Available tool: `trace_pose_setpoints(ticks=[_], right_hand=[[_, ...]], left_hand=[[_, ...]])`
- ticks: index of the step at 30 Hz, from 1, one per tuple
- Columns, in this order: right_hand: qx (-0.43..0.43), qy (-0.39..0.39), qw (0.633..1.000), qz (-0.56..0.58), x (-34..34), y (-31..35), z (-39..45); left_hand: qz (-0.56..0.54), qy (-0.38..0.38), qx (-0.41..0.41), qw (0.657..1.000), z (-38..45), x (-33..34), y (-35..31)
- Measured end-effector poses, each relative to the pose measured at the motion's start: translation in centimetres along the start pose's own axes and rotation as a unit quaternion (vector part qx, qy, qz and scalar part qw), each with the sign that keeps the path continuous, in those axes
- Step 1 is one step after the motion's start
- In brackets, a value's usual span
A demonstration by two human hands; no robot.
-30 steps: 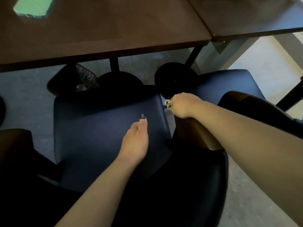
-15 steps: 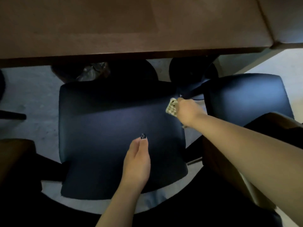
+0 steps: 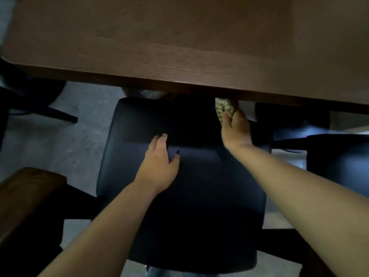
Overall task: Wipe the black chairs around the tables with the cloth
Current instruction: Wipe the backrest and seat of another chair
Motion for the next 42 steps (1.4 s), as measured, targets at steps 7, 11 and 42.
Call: trace_pose_setpoints(ticks=[7, 11, 42], right_hand=[[-0.220, 0.070, 0.972, 0.048, 8.6, 9.1, -1.3], [-0.348, 0.271, 0.883, -0.161, 13.4, 9.5, -2.8], [-0.390, 0.098, 0.889, -0.220, 20.6, 14.4, -1.1]], left_hand=[[0.171, -0.109, -0.110, 0.973, -1.2, -0.1, 11.1], [0.197, -0.039, -0.111, 0.973, -1.3, 0.7, 13.0], [0.196, -0.007, -0.149, 0.969, -0.5, 1.4, 12.5]])
Point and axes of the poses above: each hand's wrist, its own z-axis towards the middle knuckle, its own x-axis out of the palm, y = z × x, the point moved 1 cm from there along z, towards the middle knuckle, and after that the axes turned 3 degrees about -y, right-handed, at the moved point
